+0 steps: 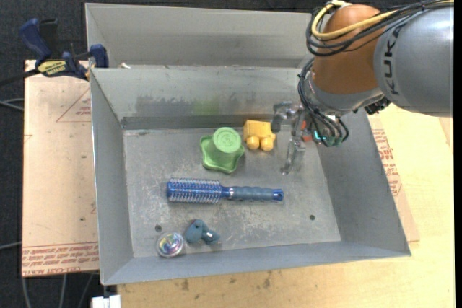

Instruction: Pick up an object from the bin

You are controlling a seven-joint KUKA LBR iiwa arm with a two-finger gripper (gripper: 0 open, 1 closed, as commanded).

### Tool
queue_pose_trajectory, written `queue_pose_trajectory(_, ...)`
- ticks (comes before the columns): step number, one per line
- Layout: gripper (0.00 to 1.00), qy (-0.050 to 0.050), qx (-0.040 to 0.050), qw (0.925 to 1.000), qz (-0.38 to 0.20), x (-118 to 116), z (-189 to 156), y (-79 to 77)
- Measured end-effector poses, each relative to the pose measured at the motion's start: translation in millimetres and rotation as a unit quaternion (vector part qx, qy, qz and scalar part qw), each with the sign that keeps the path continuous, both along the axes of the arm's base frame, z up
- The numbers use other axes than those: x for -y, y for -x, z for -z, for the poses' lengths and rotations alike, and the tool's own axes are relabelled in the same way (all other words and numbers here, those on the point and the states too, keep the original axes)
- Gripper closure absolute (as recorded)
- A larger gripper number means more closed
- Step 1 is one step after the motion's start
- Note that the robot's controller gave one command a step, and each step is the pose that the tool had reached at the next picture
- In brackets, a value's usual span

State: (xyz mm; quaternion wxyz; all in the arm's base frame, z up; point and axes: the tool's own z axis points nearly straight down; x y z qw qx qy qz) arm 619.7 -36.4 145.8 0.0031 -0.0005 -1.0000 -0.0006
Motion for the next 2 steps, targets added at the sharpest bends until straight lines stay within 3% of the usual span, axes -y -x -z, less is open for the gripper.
queue_pose_trajectory(1, 0.0, 0.0, 0.0015, 0.9954, -0.095, -52.1, 76.6, 47.4)
queue_pose_trajectory(2, 1.0, 0.001, 0.0083, 0.9955, -0.094, -50.8, 72.5, 43.3)
